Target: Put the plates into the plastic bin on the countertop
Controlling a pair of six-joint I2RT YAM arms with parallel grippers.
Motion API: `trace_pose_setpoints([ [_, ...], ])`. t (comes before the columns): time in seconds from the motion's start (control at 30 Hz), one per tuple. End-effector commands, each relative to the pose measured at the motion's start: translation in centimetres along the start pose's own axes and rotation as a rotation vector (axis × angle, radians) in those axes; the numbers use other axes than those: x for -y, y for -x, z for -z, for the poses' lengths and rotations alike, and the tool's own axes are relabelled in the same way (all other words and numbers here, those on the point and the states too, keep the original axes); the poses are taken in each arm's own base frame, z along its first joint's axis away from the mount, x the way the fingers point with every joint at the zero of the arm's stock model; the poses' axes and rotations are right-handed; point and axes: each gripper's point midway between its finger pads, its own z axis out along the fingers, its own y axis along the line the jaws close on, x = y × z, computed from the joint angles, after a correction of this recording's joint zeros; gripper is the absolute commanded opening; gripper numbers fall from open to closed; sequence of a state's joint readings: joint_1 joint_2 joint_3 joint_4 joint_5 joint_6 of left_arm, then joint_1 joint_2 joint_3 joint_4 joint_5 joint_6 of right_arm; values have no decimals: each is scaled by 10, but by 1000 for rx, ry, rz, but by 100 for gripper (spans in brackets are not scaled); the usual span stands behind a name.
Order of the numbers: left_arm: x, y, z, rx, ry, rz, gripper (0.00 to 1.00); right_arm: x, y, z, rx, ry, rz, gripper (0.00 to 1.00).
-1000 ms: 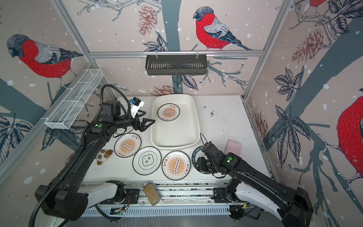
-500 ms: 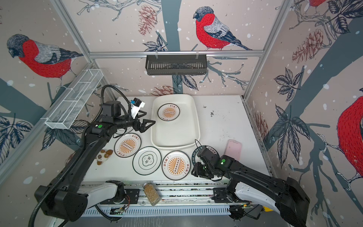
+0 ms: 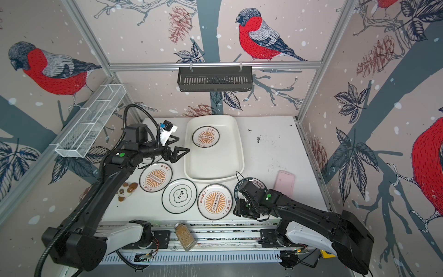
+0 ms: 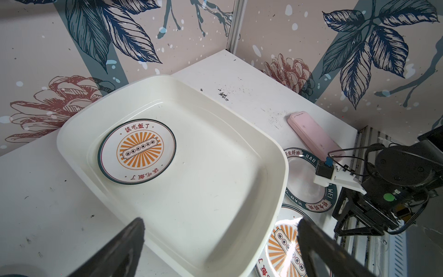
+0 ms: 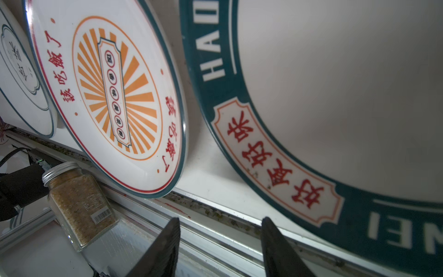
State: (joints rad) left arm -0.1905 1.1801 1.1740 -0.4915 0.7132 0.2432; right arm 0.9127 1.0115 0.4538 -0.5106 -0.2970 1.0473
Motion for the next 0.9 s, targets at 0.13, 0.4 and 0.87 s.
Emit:
trace_pose_setpoints([
  [0.13, 5, 0, 0, 6, -26, -12, 98, 17, 22, 0, 84, -73, -26, 56],
  [0.4, 5, -5, -2, 2, -32, -4, 98, 25, 41, 5, 133, -91, -49, 57],
  [0.87, 4, -13, -8, -8, -44, 16, 98, 41, 77, 15, 199, -127, -68, 60],
])
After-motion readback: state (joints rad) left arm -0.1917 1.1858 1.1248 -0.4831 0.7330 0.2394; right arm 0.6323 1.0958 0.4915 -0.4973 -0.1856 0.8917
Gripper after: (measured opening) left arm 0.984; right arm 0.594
